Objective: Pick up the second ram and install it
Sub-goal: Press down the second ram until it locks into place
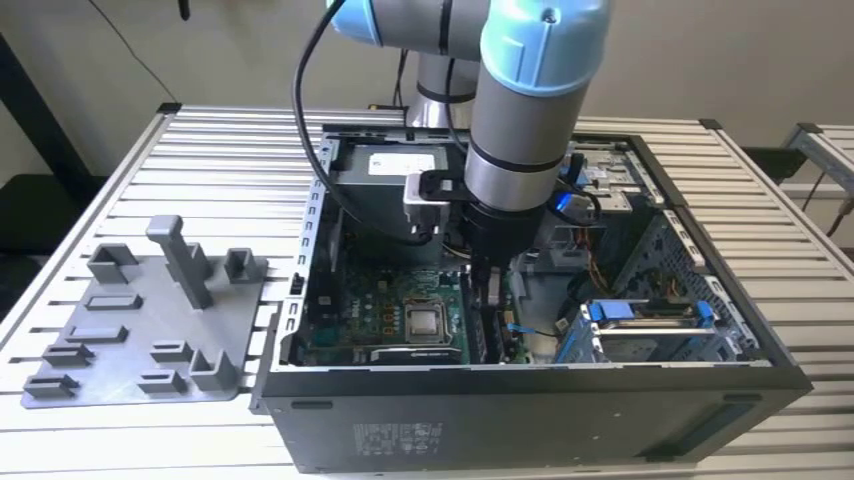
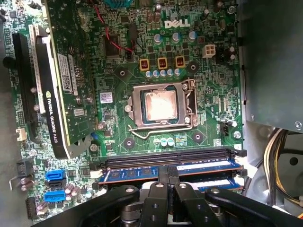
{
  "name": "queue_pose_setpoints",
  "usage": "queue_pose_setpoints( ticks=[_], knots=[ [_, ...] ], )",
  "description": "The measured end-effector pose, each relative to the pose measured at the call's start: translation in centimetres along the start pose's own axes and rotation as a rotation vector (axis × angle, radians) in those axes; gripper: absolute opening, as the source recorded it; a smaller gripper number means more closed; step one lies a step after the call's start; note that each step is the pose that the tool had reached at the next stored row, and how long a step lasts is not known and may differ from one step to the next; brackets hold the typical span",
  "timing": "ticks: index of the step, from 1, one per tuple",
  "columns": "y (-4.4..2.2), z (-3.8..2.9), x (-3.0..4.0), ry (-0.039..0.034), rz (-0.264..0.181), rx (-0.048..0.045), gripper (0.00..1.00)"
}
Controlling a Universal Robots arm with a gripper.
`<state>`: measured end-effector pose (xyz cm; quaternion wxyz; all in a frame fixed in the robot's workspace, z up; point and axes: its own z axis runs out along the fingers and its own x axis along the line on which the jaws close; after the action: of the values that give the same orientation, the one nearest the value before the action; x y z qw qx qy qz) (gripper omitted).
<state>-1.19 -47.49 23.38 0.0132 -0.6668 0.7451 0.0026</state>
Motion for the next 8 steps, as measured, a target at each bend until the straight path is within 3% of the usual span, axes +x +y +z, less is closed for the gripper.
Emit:
queue_pose_setpoints(
  ticks=[8],
  knots=[
    [0.01,1.05,0.04,0.0017,0.0,-0.0004,0.11]
  ],
)
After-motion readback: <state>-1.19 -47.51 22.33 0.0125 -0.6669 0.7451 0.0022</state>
